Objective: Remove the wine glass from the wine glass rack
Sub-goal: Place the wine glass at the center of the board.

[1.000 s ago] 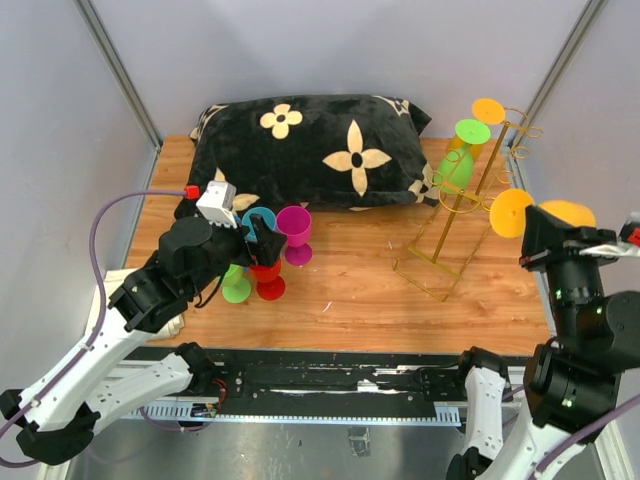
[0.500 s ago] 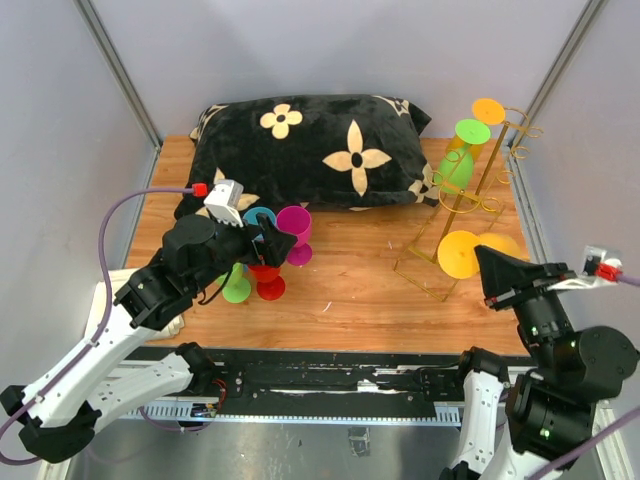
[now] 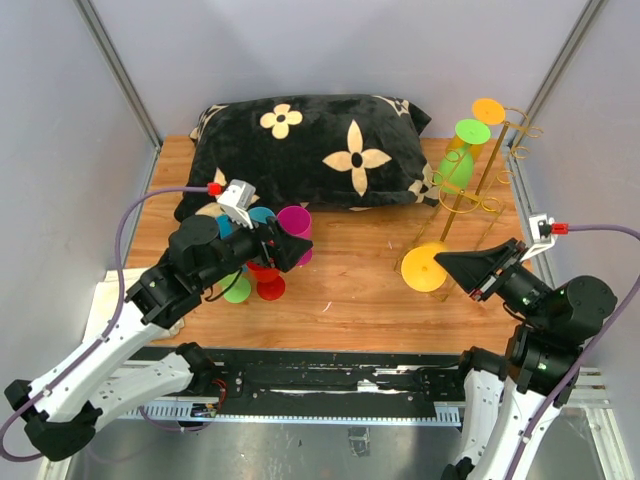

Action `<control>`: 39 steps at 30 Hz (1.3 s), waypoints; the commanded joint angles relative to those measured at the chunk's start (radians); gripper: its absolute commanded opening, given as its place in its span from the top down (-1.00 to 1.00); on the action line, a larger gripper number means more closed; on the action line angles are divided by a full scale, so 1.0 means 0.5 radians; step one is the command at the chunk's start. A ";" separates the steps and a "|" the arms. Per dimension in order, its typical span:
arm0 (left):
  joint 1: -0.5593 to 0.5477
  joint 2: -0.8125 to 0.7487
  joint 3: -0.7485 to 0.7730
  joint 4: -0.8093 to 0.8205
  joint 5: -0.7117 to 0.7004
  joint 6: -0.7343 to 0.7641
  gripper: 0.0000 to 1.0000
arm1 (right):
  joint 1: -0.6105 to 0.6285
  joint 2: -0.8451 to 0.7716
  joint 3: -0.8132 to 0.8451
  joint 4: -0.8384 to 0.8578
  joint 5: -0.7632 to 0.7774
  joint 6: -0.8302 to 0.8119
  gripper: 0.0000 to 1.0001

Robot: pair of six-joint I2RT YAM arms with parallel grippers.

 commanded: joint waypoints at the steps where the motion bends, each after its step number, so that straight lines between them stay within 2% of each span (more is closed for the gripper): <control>1: 0.015 0.061 -0.021 0.239 0.232 -0.039 -0.99 | 0.046 -0.014 -0.076 0.211 -0.219 0.011 0.99; 10: 0.016 0.174 -0.060 0.487 0.501 -0.107 -0.99 | 0.133 0.003 -0.216 0.290 -0.286 -0.042 0.99; 14: 0.016 0.227 -0.080 0.580 0.638 -0.145 -0.99 | 0.283 0.028 -0.287 0.315 -0.200 -0.082 0.99; 17: 0.015 0.264 -0.096 0.630 0.721 -0.165 -0.99 | 0.568 0.063 -0.308 0.307 -0.025 -0.164 0.99; 21: 0.015 0.304 -0.084 0.633 0.801 -0.167 -0.99 | 1.052 0.176 -0.283 0.181 0.373 -0.381 0.98; 30: 0.015 0.292 -0.101 0.582 0.966 -0.107 -0.95 | 2.175 0.584 -0.252 0.377 1.278 -0.776 0.98; 33: 0.015 0.272 -0.121 0.565 0.987 -0.084 -0.92 | 2.355 0.662 -0.289 0.581 1.461 -0.847 0.99; 39: 0.015 0.282 -0.148 0.544 1.106 -0.035 -0.86 | 2.397 0.693 -0.433 1.000 1.506 -0.803 0.99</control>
